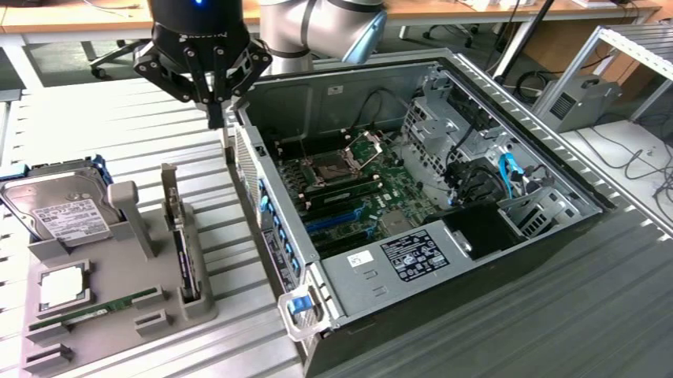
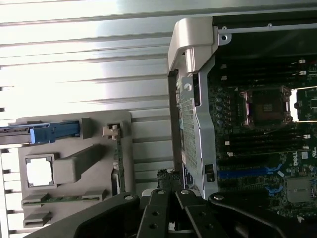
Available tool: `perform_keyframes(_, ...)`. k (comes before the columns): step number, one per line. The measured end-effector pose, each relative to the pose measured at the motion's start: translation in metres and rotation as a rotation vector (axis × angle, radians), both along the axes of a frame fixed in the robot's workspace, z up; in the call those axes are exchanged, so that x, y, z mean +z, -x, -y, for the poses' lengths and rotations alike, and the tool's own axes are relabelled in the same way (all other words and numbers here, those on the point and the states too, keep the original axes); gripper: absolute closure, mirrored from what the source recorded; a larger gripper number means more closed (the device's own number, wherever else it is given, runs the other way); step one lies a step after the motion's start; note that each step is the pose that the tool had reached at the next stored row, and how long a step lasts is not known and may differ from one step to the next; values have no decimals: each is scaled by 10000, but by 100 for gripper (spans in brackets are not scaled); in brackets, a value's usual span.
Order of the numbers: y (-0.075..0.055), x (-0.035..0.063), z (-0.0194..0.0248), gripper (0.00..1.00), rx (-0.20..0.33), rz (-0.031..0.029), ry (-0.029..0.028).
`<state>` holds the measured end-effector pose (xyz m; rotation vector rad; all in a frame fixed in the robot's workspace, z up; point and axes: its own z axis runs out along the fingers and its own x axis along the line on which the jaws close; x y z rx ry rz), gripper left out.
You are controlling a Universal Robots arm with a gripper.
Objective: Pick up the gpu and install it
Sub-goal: 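Reach for the gpu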
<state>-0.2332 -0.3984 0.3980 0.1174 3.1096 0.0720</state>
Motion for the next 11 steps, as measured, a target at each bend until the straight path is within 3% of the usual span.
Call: perform_keyframes(11,57,0,0,89,0,0,0)
